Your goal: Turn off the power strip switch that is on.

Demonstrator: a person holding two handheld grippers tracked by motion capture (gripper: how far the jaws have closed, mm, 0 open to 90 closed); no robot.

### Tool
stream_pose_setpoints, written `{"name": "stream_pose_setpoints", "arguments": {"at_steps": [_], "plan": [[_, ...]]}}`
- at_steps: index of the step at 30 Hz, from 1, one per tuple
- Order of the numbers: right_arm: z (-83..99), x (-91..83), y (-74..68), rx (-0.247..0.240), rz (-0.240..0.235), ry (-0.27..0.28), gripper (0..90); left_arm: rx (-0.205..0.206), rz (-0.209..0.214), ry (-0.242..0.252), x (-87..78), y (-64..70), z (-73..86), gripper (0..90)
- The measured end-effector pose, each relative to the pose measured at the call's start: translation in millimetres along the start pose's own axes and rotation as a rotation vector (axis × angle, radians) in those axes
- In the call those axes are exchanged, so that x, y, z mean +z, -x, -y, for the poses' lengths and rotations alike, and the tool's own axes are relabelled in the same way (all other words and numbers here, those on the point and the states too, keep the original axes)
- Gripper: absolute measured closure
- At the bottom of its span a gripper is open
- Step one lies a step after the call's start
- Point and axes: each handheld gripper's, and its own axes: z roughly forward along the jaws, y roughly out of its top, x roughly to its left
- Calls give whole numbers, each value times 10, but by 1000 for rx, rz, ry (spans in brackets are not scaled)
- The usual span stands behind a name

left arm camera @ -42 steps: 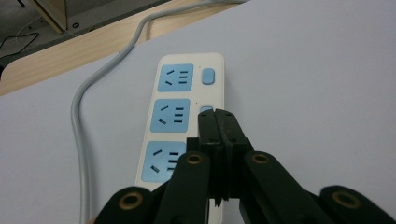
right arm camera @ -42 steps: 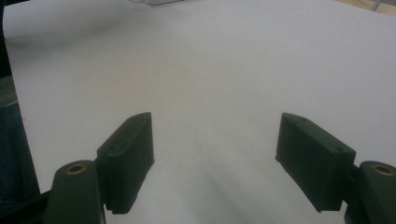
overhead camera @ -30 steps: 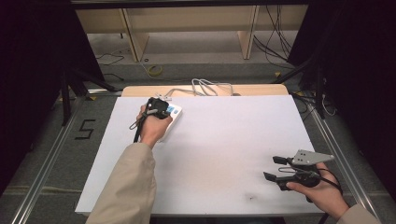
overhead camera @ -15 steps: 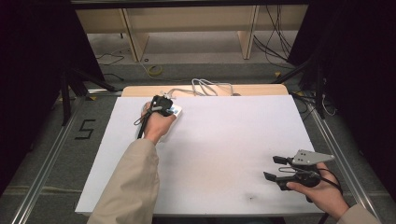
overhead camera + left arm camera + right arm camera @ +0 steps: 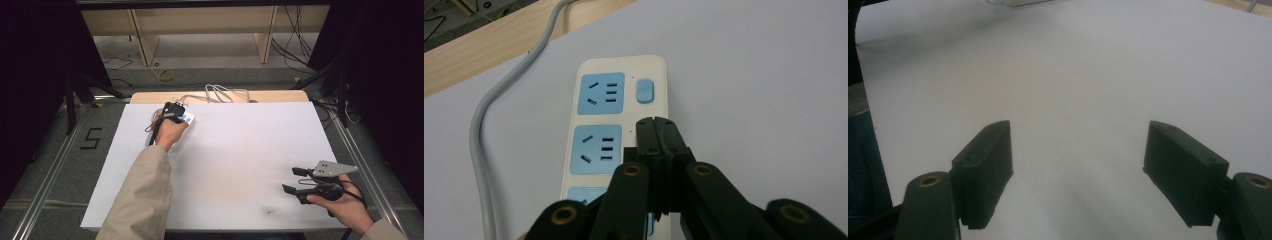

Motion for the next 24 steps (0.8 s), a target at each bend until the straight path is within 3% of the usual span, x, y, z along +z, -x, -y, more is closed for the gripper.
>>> {"name": "stream_pose_setpoints", "arguments": {"at_steps": [24], "plan": [[1,5,3,-2,-3,3,278,13,-2,-24,132,-40,13,900]]}}
